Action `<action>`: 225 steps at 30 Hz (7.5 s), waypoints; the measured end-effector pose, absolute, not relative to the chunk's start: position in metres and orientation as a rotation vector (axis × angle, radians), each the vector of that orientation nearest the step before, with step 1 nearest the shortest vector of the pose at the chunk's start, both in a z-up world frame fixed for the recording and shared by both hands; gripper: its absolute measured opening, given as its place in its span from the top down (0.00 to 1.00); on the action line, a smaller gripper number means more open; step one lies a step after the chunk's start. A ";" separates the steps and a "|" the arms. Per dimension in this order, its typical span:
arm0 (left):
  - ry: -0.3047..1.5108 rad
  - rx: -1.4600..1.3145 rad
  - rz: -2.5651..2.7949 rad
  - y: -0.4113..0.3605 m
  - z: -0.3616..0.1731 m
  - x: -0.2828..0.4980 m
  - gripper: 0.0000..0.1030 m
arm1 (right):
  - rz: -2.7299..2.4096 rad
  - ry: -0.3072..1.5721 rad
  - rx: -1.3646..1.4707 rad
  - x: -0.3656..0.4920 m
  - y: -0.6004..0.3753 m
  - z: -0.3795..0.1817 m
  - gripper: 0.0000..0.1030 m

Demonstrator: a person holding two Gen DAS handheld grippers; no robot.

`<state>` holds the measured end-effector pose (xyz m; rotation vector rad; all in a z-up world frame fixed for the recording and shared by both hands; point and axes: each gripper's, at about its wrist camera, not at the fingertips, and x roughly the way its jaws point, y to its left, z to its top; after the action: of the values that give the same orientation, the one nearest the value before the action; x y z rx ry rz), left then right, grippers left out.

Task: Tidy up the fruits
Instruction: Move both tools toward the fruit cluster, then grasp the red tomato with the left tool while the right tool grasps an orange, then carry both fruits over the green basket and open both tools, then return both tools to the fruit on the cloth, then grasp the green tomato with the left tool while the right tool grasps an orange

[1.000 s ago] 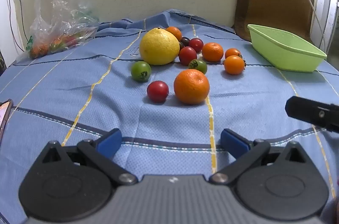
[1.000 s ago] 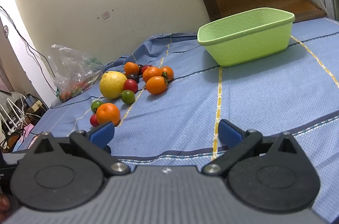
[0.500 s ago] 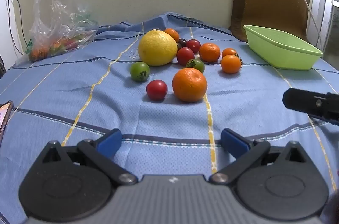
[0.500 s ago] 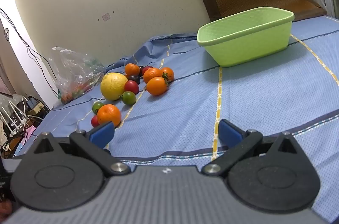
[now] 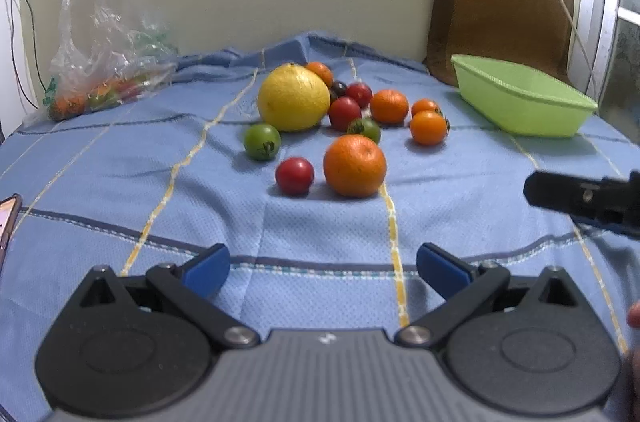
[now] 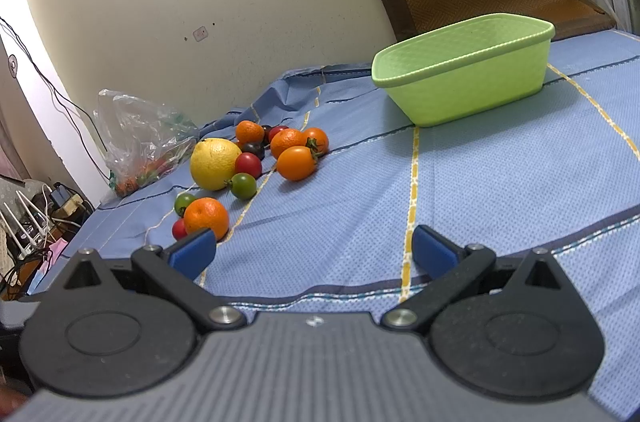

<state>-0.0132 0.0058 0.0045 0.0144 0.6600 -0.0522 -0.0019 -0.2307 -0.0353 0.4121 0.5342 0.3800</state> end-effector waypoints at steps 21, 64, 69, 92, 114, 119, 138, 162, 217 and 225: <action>0.519 0.018 0.033 0.042 0.013 0.004 0.00 | 0.356 0.518 0.400 -0.003 -0.225 -0.036 0.00; 0.710 -0.318 -0.332 0.095 0.009 0.062 0.59 | 0.647 0.490 -0.191 0.041 -0.106 -0.014 0.49; 0.712 -0.294 -0.351 0.090 0.007 0.065 0.57 | 0.655 0.529 -0.178 0.051 -0.102 -0.023 0.57; 0.665 -0.244 -0.453 -0.016 0.040 0.087 0.74 | 0.410 0.393 -0.037 0.032 -0.211 -0.011 0.58; 0.721 -0.177 -0.565 -0.160 0.026 0.194 0.73 | 0.099 0.369 0.021 0.118 -0.323 -0.011 0.57; 0.710 -0.228 -0.575 -0.150 0.038 0.191 0.57 | 0.096 0.330 0.003 0.111 -0.317 -0.011 0.44; 0.556 -0.445 -0.095 0.100 0.044 0.088 0.56 | 0.354 0.302 0.142 0.035 -0.258 -0.011 0.45; 0.506 -0.221 -0.207 0.074 0.008 0.054 0.56 | 0.400 0.481 0.114 0.056 -0.191 -0.017 0.58; 0.650 0.010 -0.545 -0.092 -0.001 0.041 0.64 | 0.392 0.479 0.165 0.002 -0.289 -0.021 0.55; 0.648 0.038 -0.538 -0.098 -0.002 0.041 0.63 | 0.377 0.485 0.133 0.002 -0.292 -0.029 0.51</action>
<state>0.0415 -0.0976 -0.0021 0.0379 0.6483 -0.5385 0.0019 -0.2916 -0.0290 0.1330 0.4852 0.3765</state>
